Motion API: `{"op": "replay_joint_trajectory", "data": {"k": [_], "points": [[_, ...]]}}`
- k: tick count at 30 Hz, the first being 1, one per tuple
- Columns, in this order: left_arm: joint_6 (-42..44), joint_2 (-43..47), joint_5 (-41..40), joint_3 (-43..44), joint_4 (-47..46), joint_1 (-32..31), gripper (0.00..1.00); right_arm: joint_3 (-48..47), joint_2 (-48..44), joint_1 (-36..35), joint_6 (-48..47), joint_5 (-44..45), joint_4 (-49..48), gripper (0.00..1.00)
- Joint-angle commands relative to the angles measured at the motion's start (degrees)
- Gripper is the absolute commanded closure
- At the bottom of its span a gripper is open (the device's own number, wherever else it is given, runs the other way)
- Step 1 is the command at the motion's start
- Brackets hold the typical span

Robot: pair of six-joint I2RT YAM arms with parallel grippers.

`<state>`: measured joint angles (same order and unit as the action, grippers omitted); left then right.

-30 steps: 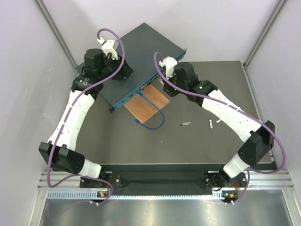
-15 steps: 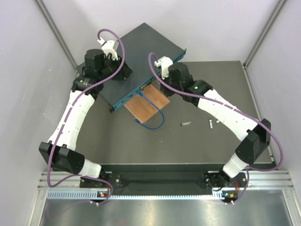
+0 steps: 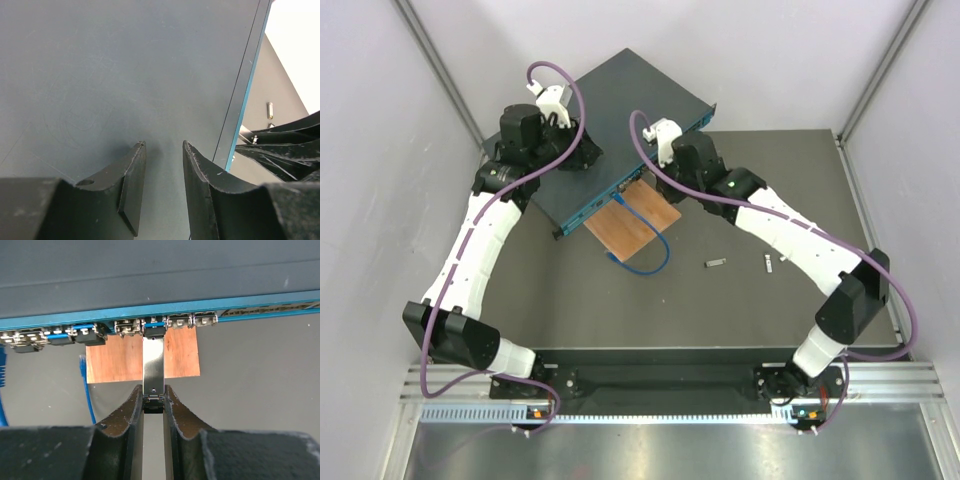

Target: Insert the plug into the switch port

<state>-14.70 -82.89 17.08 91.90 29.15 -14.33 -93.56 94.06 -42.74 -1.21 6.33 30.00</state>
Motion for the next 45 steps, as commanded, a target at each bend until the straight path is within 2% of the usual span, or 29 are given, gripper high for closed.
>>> {"op": "replay_joint_trajectory", "data": {"k": [1, 9, 34, 35, 39, 40, 42, 45], "points": [[-0.15, 0.63, 0.67, 0.04, -1.55, 0.0, 0.6, -3.12, 0.68, -0.85, 0.86, -0.61, -1.0, 1.0], [-0.33, 0.63, 0.93, -0.58, -1.72, 0.0, 0.6, -3.65, 1.03, -1.03, 0.25, -1.23, -1.52, 1.0], [-0.68, 0.28, 0.85, -1.02, -1.72, 0.09, 0.59, -18.41, 9.39, -1.03, -1.95, -4.48, -0.46, 1.0], [-0.77, 0.19, 0.85, -1.02, -1.64, 0.0, 0.59, -18.68, 9.82, -1.12, -2.04, -4.66, -0.9, 0.99], [-0.95, -0.16, 0.67, -1.02, -1.37, 0.0, 0.59, -19.47, 10.35, -0.94, -2.74, -5.89, -1.08, 0.83], [-0.95, -0.16, 0.59, -0.93, -1.37, 0.0, 0.59, -18.77, 10.0, -0.68, -2.92, -5.98, -1.0, 0.77], [-0.86, -0.17, 0.41, -0.84, -1.28, 0.09, 0.59, -15.71, 7.9, 0.11, -3.53, -6.06, -1.69, 0.7], [-0.94, -0.6, 0.32, -0.75, -1.2, 0.09, 0.59, -11.67, 4.39, 1.78, -3.79, -7.8, -2.23, 0.65]]}}
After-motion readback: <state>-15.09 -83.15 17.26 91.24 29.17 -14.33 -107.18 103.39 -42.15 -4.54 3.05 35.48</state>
